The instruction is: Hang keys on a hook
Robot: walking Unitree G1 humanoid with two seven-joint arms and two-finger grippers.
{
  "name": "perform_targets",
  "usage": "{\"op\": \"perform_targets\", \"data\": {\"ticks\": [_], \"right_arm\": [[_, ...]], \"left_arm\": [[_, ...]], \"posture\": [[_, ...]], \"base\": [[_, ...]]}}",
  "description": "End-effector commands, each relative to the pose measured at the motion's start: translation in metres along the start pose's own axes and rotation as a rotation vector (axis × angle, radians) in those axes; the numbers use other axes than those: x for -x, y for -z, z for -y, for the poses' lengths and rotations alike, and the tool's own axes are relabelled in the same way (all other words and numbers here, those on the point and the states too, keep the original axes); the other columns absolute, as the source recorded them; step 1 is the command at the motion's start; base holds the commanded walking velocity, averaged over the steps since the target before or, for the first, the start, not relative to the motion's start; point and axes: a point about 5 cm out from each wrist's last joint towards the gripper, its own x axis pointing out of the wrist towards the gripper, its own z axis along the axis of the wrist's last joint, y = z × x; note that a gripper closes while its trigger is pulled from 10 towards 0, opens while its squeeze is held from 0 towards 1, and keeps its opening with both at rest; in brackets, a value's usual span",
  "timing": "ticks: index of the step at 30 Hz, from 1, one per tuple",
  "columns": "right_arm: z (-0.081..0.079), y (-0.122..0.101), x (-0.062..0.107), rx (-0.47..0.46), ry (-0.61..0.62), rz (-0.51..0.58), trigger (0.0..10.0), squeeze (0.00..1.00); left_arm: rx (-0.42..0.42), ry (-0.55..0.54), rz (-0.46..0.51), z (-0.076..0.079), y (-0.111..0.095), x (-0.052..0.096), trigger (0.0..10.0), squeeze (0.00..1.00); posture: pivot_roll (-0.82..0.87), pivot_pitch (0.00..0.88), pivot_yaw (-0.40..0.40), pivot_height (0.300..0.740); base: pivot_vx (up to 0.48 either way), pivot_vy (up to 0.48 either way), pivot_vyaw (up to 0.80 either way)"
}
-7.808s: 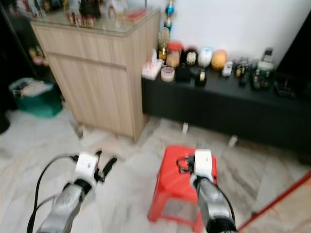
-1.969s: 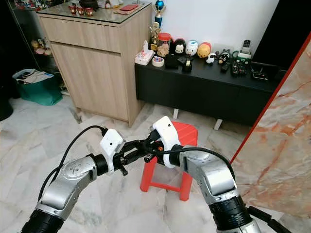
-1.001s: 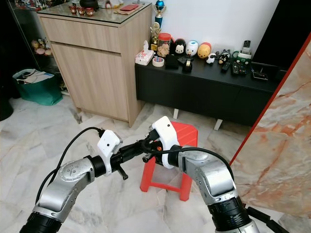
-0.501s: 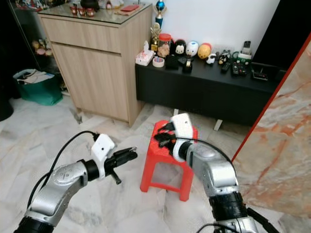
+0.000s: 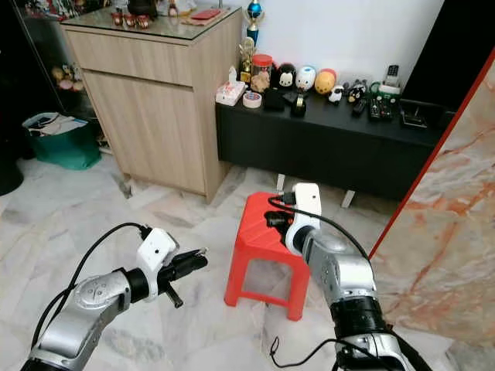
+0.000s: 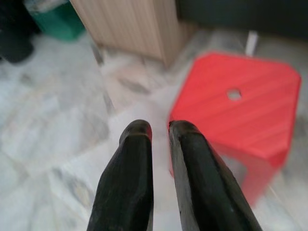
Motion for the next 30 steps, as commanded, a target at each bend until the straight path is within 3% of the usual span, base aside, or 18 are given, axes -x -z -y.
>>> {"op": "perform_targets", "data": {"ticks": [1,2,3,6,7,12,13,16,20,22,25,26,30], "right_arm": [[0.009,0.017,-0.001,0.046,0.052,-0.05,10.0,0.0],[0.009,0.017,-0.001,0.046,0.052,-0.05,10.0,0.0],[0.012,0.024,-0.002,0.068,0.071,-0.072,10.0,0.0],[0.023,0.055,-0.004,0.114,0.136,-0.154,10.0,0.0],[0.029,0.076,-0.003,0.11,0.176,-0.192,10.0,0.0],[0.034,0.114,0.003,0.059,0.221,-0.241,10.0,0.0],[0.036,0.133,0.009,0.052,0.249,-0.292,10.0,0.0],[0.038,0.149,0.015,0.061,0.272,-0.337,10.0,0.0],[0.04,0.165,0.021,0.015,0.308,-0.366,10.0,0.0],[0.039,0.18,0.027,-0.077,0.349,-0.376,10.0,0.0],[0.039,0.196,0.035,-0.131,0.391,-0.42,10.0,0.0],[0.039,0.202,0.039,-0.133,0.406,-0.439,10.0,0.0],[0.038,0.21,0.043,-0.136,0.417,-0.452,10.0,0.0]], "left_arm": [[-0.028,-0.029,-0.005,-0.003,0.001,0.0,9.0,0.0],[-0.028,-0.029,-0.005,-0.003,0.001,0.0,9.0,0.0],[-0.044,-0.05,-0.008,-0.005,0.002,-0.001,10.0,0.0],[-0.073,-0.132,-0.037,-0.016,0.008,-0.002,10.0,0.0],[-0.091,-0.186,-0.056,-0.022,0.014,-0.001,10.0,0.0],[-0.085,-0.31,-0.083,-0.033,0.028,0.002,10.0,0.0],[-0.08,-0.357,-0.094,-0.036,0.034,0.004,10.0,0.0],[-0.071,-0.388,-0.093,-0.037,0.038,0.005,10.0,0.0],[-0.073,-0.413,-0.099,-0.038,0.042,0.005,10.0,0.0],[-0.062,-0.429,-0.127,-0.037,0.05,0.005,10.0,0.0],[0.043,-0.492,-0.216,-0.039,0.076,0.01,10.0,0.0],[0.109,-0.548,-0.266,-0.042,0.091,0.018,10.0,0.0],[0.2,-0.655,-0.412,-0.044,0.126,0.043,10.0,0.0]], "posture": [[0.07,0.0,-0.058,0.74],[0.07,0.0,-0.058,0.74],[0.06,0.0,-0.057,0.74],[0.06,0.0,-0.057,0.74],[0.07,0.0,-0.057,0.74],[0.07,0.0,-0.055,0.74],[0.07,0.0,-0.056,0.74],[0.07,0.0,-0.058,0.74],[0.07,0.0,-0.061,0.74],[0.07,0.0,-0.063,0.74],[0.08,0.0,-0.064,0.74],[0.07,0.0,-0.066,0.74],[0.07,0.0,-0.071,0.74]], "base": [[0.0,0.0,0.0],[0.0,0.0,0.0],[0.0,0.0,0.0],[0.0,0.0,0.0],[0.0,0.0,0.0],[0.0,0.0,0.0],[0.0,0.0,0.0],[0.0,0.0,0.0],[0.0,0.0,0.0],[0.0,0.0,0.0],[0.0,0.0,0.0],[0.0,0.0,0.0],[0.0,0.0,0.0]]}}
